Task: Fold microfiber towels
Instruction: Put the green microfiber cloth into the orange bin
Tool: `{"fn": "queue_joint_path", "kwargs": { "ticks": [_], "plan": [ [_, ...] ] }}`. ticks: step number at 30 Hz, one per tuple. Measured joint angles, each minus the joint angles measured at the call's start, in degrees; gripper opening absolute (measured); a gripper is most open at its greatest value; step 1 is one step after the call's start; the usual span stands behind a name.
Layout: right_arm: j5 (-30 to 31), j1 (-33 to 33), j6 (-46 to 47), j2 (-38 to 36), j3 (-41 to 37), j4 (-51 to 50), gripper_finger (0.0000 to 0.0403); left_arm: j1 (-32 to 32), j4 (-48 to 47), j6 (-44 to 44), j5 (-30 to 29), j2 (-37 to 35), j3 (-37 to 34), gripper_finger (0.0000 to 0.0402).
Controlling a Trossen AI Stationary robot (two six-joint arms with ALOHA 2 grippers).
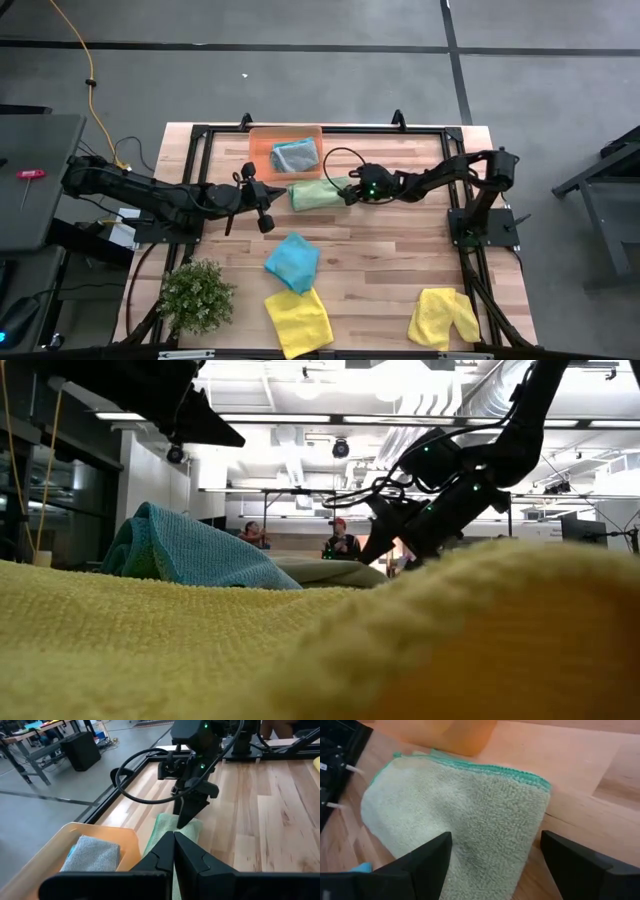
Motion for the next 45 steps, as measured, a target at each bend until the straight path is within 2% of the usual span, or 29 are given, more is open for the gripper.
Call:
{"fn": "queue_joint_path", "kwargs": {
  "ticks": [15, 22, 33, 40, 45],
  "plan": [
    [0.7, 0.1, -0.8, 0.2, -0.1, 1.5, 0.0298, 0.0, 0.0, -1.7, 0.1, 0.0, 0.0, 0.0000],
    [2.1, 0.2, -0.8, 0.2, -0.1, 1.5, 0.0298, 0.0, 0.0, -5.8, 0.2, 0.0, 0.0, 0.0000],
    [2.4, 0.1, -0.8, 0.2, -0.1, 1.5, 0.0298, 0.2, 0.0, -5.5, -0.8, 0.0, 0.0, 0.0002],
    [4.2, 1.2, 0.2, 0.2, -0.1, 1.5, 0.0298, 0.2, 0.1, -5.5, -1.2, 0.0, 0.0, 0.0024],
    [5.3, 1.5, 0.3, 0.2, -0.1, 1.4, 0.0298, 0.2, -2.9, -5.1, -1.2, 0.0, 0.1, 0.0060]
  ]
}}
